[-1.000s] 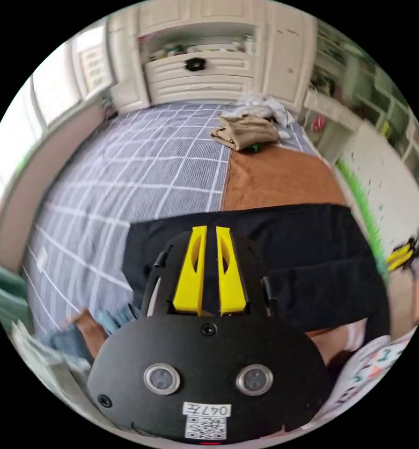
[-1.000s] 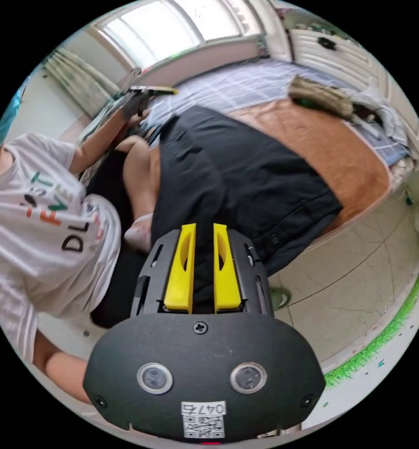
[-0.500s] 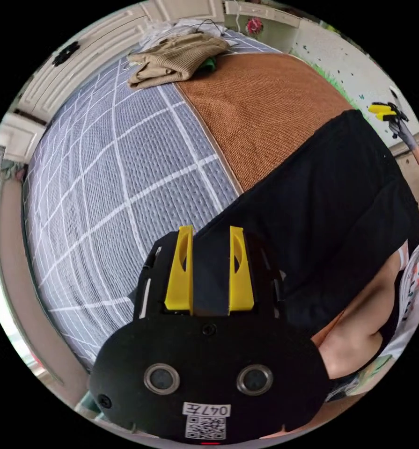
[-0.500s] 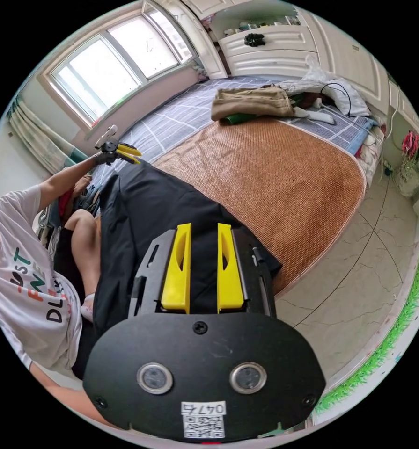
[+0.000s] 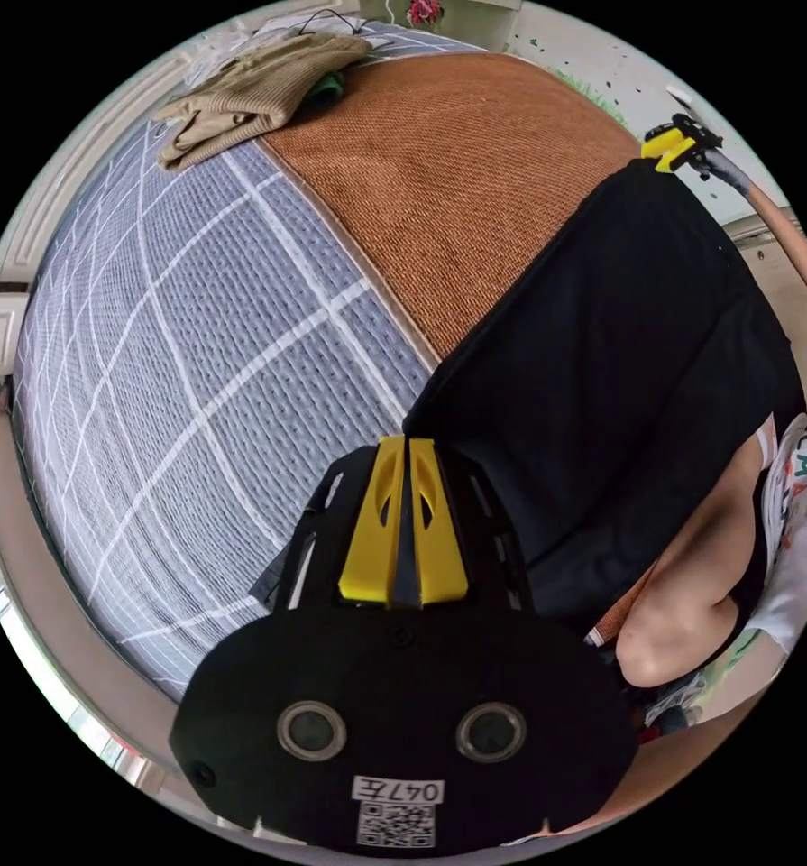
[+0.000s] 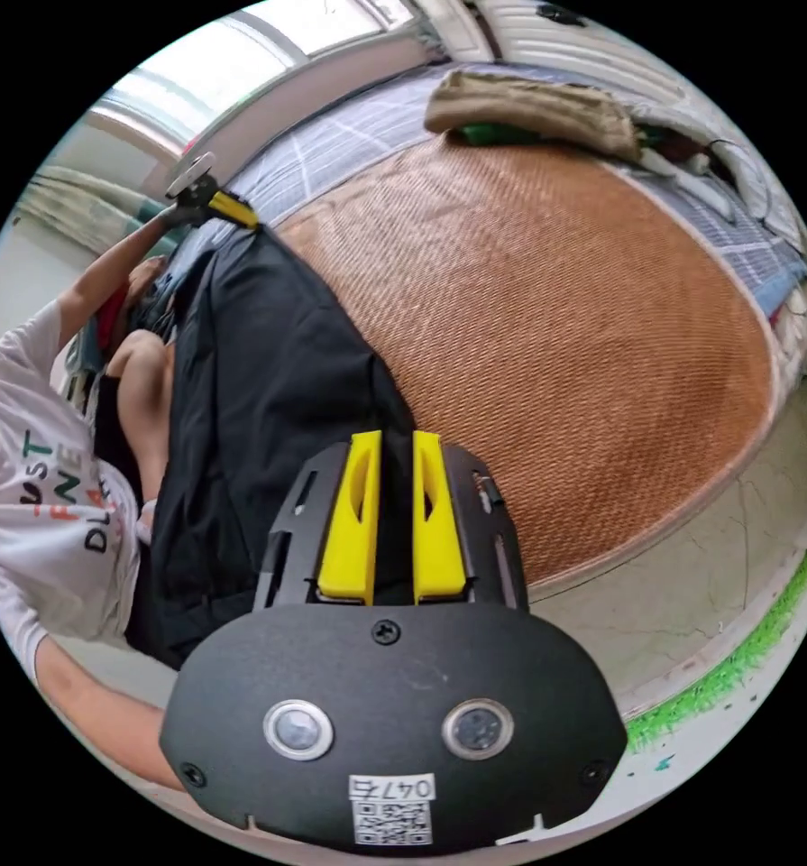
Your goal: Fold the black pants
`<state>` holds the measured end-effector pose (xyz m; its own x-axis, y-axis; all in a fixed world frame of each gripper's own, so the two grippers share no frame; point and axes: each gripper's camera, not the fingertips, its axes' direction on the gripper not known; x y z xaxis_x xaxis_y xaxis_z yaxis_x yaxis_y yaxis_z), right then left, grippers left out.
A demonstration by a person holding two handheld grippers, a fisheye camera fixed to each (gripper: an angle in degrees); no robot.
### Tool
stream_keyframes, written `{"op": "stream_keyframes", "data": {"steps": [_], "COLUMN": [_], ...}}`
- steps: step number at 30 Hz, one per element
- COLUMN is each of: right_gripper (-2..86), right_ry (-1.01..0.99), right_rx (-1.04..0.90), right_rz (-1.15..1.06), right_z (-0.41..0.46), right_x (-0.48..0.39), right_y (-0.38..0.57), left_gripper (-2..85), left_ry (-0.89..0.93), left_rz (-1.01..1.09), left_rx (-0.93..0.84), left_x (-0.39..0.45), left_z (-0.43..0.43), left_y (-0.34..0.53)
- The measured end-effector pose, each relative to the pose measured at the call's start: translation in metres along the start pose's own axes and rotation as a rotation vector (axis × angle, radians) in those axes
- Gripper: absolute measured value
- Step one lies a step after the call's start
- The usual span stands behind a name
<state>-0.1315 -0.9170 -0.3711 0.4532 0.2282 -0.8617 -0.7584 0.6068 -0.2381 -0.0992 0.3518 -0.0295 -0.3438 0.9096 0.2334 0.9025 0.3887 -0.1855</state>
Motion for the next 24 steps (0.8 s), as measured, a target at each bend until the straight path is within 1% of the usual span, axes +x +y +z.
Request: {"op": "stream_keyframes", "data": {"steps": [2,5,10,12,14,15,16,17,18,19,21,22,24], "right_gripper": [-0.5,-1.0,-0.9,0.0,2.7,6.1,6.9,8.6,8.5,8.5,7.2,6.9,6.3], "right_ry": [-0.059,0.105,0.342,0.44,0.445,0.438,0.448,0.462,0.464,0.458,0.38,0.357,0.274], "right_rx": [-0.044,-0.064,0.001,0.051,0.116,0.126,0.119,0.112,0.145,0.175,0.305,0.327,0.365], "right_rz": [-0.059,-0.066,0.006,0.091,0.202,0.267,0.301,0.344,0.36,0.36,0.313,0.298,0.262], "right_z": [0.005,0.0,-0.019,-0.029,-0.035,-0.034,-0.034,-0.033,-0.036,-0.038,-0.046,-0.045,-0.035], "right_x": [-0.007,-0.02,-0.02,-0.008,0.008,0.016,0.019,0.021,0.014,0.008,-0.027,-0.037,-0.081], "right_y": [-0.002,-0.01,-0.04,-0.059,-0.068,-0.071,-0.072,-0.069,-0.06,-0.052,-0.01,0.003,0.059], "left_gripper": [-0.7,-0.7,-0.3,0.5,1.9,3.4,4.2,5.2,5.9,6.1,5.8,5.4,3.1], "left_ry": [-0.005,-0.037,-0.226,-0.298,-0.302,-0.304,-0.308,-0.321,-0.317,-0.301,-0.168,-0.129,0.004], "left_rz": [-0.017,-0.048,-0.19,-0.293,-0.378,-0.446,-0.484,-0.569,-0.651,-0.694,-0.852,-0.884,-0.968], "left_rx": [0.024,0.05,0.144,0.168,0.15,0.127,0.123,0.147,0.207,0.238,0.343,0.363,0.433], "left_x": [0.003,0.009,0.009,0.001,-0.004,-0.005,-0.003,0.002,0.01,0.015,0.042,0.052,0.114], "left_z": [-0.002,0.0,-0.008,-0.003,0.012,0.025,0.031,0.039,0.043,0.045,0.055,0.059,0.08], "left_y": [0.013,0.032,0.05,0.051,0.057,0.068,0.077,0.105,0.146,0.17,0.283,0.315,0.442]}}
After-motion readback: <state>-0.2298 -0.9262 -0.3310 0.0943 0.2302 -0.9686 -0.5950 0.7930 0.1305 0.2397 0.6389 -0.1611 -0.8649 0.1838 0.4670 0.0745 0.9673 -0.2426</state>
